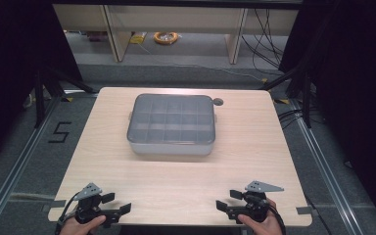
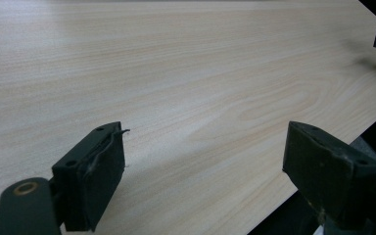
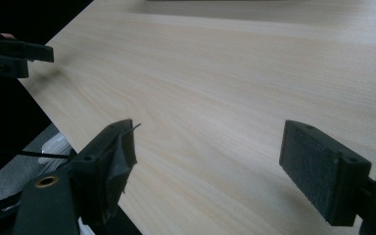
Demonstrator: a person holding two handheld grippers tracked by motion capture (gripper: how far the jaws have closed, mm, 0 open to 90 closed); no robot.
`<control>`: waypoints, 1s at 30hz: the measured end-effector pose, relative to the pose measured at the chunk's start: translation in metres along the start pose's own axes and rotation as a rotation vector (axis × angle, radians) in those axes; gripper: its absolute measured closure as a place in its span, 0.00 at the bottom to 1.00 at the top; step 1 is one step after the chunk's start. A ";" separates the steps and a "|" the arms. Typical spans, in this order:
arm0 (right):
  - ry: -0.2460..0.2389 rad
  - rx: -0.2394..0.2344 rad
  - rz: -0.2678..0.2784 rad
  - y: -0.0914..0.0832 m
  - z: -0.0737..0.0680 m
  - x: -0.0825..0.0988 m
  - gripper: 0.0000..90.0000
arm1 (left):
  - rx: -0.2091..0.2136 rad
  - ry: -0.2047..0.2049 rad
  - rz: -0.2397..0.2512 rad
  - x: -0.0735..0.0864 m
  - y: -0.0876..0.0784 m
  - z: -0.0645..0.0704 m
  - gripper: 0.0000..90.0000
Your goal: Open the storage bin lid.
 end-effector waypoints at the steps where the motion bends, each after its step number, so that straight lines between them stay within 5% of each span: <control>1: -0.001 0.000 0.000 0.000 0.000 0.000 0.25 | 0.002 0.000 -0.002 0.000 0.000 -0.001 0.17; 2: 0.050 -0.015 -0.008 -0.001 -0.004 0.001 0.25 | 0.006 -0.002 -0.002 0.000 0.000 -0.001 0.17; 7: 0.046 -0.019 0.004 0.000 0.000 -0.002 0.25 | 0.006 -0.021 0.008 -0.004 0.001 -0.002 0.17; 9: 0.114 -0.082 0.051 0.003 0.003 -0.007 0.26 | 0.021 -0.054 0.023 -0.012 0.002 -0.004 0.17; 11: 0.174 -0.082 0.064 0.004 0.007 -0.010 0.26 | 0.027 -0.085 0.042 -0.018 0.003 -0.005 0.17; 14: 0.132 -0.073 0.099 0.007 0.015 -0.021 0.27 | 0.027 -0.096 0.048 -0.027 0.005 -0.009 0.17; 16: 0.171 -0.074 0.097 0.006 0.013 -0.027 0.28 | 0.020 -0.099 0.060 -0.034 0.009 -0.012 0.17; 23: 0.116 -0.083 0.108 0.022 0.021 -0.043 0.29 | -0.007 -0.115 0.079 -0.056 0.022 -0.022 0.18; 30: 0.123 -0.058 0.116 0.032 0.035 -0.062 0.30 | 0.004 -0.124 0.077 -0.070 0.033 -0.026 0.19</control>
Point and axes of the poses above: each handheld gripper's, and its own axes: y roughly forward along the jaws, x roughly out of its underside, z roughly to its right, the point moved 4 cm from there along y, roughly forward along the jaws, and after that the axes turned 9 degrees about z, right-handed, at the moved point
